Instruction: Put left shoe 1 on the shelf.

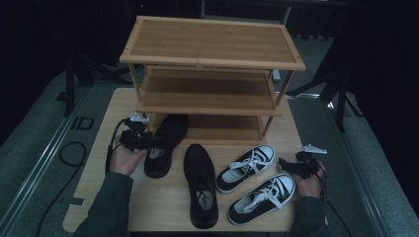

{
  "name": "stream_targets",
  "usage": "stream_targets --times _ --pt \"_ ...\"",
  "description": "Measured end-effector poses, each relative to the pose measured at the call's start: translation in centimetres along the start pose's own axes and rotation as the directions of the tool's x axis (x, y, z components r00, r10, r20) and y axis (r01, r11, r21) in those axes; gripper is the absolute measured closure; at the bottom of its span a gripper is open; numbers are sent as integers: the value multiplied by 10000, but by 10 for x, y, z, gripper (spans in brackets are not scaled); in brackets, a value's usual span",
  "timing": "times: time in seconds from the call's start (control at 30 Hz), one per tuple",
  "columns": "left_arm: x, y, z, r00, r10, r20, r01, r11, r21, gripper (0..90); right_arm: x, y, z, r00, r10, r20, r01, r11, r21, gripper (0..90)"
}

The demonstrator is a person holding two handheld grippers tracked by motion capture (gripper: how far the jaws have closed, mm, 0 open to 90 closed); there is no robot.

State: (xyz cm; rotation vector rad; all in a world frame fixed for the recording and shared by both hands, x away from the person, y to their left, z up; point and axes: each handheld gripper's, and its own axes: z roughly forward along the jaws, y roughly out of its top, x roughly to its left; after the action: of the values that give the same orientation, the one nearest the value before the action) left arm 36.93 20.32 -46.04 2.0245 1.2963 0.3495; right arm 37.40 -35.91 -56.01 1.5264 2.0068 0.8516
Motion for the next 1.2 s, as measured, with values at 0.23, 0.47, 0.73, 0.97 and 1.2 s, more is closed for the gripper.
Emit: stream_targets --times 0.23,0.47,0.73,0.97,1.2 --pt "-3 -3 -19 9993 171 343 -163 9996 -238 628 0 0 0 10000 0 -1 0 10000 0 118" --pt "-2 -12 -41 9978 352 560 -324 9982 -501 678 0 0 0 10000 -3 2 3 10000 -2 118" --pt "0 -28 -53 9988 415 240 -407 9985 -354 711 0 0 0 10000 -2 3 2 10000 0 118" --pt "2 -43 -62 9995 325 29 -324 9988 -370 724 0 0 0 10000 -3 3 3 10000 -1 118" --pt "3 -60 -55 9996 287 -76 -286 9995 120 789 0 0 0 10000 -3 2 3 10000 0 118"
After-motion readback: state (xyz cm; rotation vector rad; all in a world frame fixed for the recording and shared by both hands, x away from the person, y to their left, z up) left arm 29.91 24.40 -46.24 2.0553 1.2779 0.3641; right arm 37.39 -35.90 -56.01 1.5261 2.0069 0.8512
